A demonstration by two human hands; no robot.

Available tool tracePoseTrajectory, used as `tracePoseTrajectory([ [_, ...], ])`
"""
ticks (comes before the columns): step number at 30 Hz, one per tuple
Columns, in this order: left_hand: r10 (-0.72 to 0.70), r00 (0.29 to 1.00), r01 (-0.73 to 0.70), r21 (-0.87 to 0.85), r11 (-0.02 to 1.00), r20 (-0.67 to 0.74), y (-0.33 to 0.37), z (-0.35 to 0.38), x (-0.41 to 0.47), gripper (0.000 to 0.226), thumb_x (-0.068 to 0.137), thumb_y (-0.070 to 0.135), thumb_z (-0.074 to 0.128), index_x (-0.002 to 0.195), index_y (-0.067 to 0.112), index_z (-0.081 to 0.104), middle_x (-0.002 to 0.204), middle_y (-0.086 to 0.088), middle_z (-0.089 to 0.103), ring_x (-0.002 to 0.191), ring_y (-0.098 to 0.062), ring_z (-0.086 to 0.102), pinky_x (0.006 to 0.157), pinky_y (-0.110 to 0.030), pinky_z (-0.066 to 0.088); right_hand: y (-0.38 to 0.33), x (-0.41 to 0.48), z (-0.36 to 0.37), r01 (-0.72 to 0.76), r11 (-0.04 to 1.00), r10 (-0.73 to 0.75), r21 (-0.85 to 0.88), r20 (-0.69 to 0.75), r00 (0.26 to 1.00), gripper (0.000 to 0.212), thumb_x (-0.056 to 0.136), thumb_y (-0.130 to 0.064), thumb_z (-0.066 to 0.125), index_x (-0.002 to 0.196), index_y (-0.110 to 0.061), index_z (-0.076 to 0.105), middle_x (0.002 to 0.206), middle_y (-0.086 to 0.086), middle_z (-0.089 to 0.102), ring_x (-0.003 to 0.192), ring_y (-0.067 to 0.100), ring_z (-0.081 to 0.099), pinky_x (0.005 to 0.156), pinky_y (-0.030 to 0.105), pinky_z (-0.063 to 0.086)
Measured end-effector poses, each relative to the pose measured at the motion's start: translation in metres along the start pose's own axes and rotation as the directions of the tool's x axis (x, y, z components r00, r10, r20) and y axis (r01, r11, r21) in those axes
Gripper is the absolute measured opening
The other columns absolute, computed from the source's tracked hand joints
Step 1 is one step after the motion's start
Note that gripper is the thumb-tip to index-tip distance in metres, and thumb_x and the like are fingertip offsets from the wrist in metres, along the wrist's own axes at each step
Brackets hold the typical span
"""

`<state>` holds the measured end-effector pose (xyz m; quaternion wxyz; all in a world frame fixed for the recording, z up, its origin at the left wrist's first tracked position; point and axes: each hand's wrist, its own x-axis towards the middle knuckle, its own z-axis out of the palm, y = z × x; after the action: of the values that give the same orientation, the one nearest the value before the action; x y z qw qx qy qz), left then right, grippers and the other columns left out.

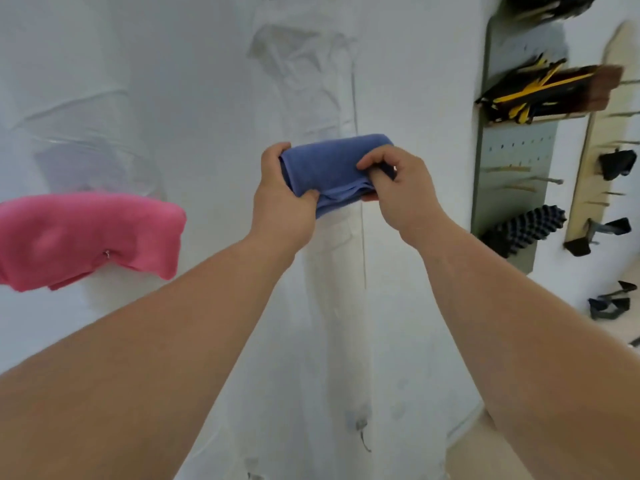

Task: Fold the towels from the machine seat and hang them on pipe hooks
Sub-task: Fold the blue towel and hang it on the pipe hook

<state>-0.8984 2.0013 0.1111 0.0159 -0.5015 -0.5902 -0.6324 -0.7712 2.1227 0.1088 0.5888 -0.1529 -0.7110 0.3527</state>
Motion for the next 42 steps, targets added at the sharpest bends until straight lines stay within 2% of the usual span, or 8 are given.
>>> tracePoseTrajectory([
  [12, 0.108, 0.994, -0.107, 0.043, 0.993, -0.031, -0.013, 0.018, 0.029, 0.048, 0.089, 0.002, 0.059, 0.124, 0.031, 0.046, 0.104, 0.017, 0.06, 0.089, 0.003, 0.061, 0.07, -0.008, 0.05, 0.026, 0.033, -0.005, 0.072, 0.997, -0.072, 0.012, 0.001, 0.997, 0.025, 0.087, 0.01, 0.05, 0.088, -0.01, 0.064, 0.089, 0.002, 0.066, 0.09, 0.031, 0.069, 0.076, 0.045, 0.063],
  [18, -0.077, 0.996, 0.076, 0.018, 0.997, 0.05, -0.01, 0.023, 0.035, 0.029, 0.086, 0.001, 0.056, 0.107, 0.021, 0.057, 0.101, -0.006, 0.068, 0.083, -0.028, 0.067, 0.061, -0.035, 0.061, 0.042, 0.026, -0.004, 0.013, 0.994, -0.012, -0.112, 0.012, 1.0, 0.013, 0.084, -0.004, 0.057, 0.092, -0.014, 0.061, 0.089, 0.008, 0.068, 0.087, 0.034, 0.069, 0.076, 0.052, 0.06],
  [24, -0.206, 0.977, 0.207, -0.013, 0.978, 0.063, -0.002, 0.022, 0.041, 0.034, 0.085, 0.003, 0.061, 0.115, 0.017, 0.055, 0.101, -0.006, 0.068, 0.078, -0.02, 0.067, 0.048, -0.02, 0.053, 0.032, 0.027, -0.009, 0.116, 0.969, -0.102, -0.219, 0.074, 0.992, 0.029, 0.082, -0.022, 0.08, 0.1, -0.016, 0.058, 0.091, -0.011, 0.061, 0.076, -0.006, 0.056, 0.066, 0.01, 0.046],
  [28, -0.12, 0.988, 0.129, 0.1, 0.987, -0.096, 0.004, 0.026, 0.036, 0.07, 0.08, 0.007, 0.063, 0.14, 0.029, 0.034, 0.12, -0.001, 0.055, 0.101, -0.022, 0.062, 0.075, -0.033, 0.056, 0.026, 0.037, -0.011, 0.19, 0.943, -0.178, -0.272, 0.069, 0.982, 0.029, 0.078, -0.023, 0.081, 0.098, -0.017, 0.061, 0.094, -0.007, 0.063, 0.079, -0.004, 0.056, 0.067, 0.009, 0.044],
  [30, 0.162, 0.977, -0.082, 0.458, 0.885, -0.138, 0.006, 0.025, 0.029, 0.083, 0.079, 0.012, 0.064, 0.149, 0.037, 0.029, 0.134, -0.005, 0.044, 0.111, -0.024, 0.053, 0.088, -0.038, 0.05, 0.026, 0.041, -0.009, 0.203, 0.93, -0.196, -0.305, 0.054, 0.979, 0.03, 0.075, -0.027, 0.082, 0.094, -0.022, 0.059, 0.096, -0.002, 0.064, 0.082, 0.005, 0.057, 0.066, 0.009, 0.041],
  [32, 0.464, 0.885, -0.336, 0.752, 0.568, 0.045, 0.003, 0.027, 0.024, 0.063, 0.083, 0.015, 0.063, 0.14, 0.037, 0.049, 0.147, -0.009, 0.04, 0.119, -0.033, 0.047, 0.094, -0.045, 0.042, 0.029, 0.043, -0.007, 0.192, 0.923, -0.188, -0.332, 0.044, 0.981, 0.031, 0.074, -0.028, 0.082, 0.09, -0.022, 0.056, 0.093, 0.001, 0.064, 0.08, 0.012, 0.055, 0.064, 0.013, 0.041],
  [35, 0.564, 0.78, -0.478, 0.84, 0.259, 0.27, -0.01, 0.024, 0.028, 0.028, 0.089, 0.016, 0.063, 0.111, 0.03, 0.073, 0.149, -0.008, 0.048, 0.118, -0.041, 0.048, 0.09, -0.048, 0.034, 0.036, 0.042, -0.005, 0.197, 0.914, -0.198, -0.355, 0.034, 0.98, 0.034, 0.075, -0.033, 0.081, 0.086, -0.022, 0.051, 0.087, 0.0, 0.061, 0.076, 0.013, 0.051, 0.064, 0.019, 0.038],
  [42, 0.528, 0.82, -0.452, 0.817, 0.358, 0.222, -0.015, 0.021, 0.031, 0.018, 0.088, 0.037, 0.067, 0.088, 0.027, 0.082, 0.129, -0.003, 0.066, 0.11, -0.038, 0.056, 0.083, -0.05, 0.041, 0.048, 0.031, -0.011, 0.156, 0.944, -0.131, -0.29, 0.103, 0.986, 0.034, 0.077, -0.019, 0.083, 0.093, -0.015, 0.054, 0.088, 0.0, 0.065, 0.076, 0.019, 0.059, 0.065, 0.031, 0.052],
])
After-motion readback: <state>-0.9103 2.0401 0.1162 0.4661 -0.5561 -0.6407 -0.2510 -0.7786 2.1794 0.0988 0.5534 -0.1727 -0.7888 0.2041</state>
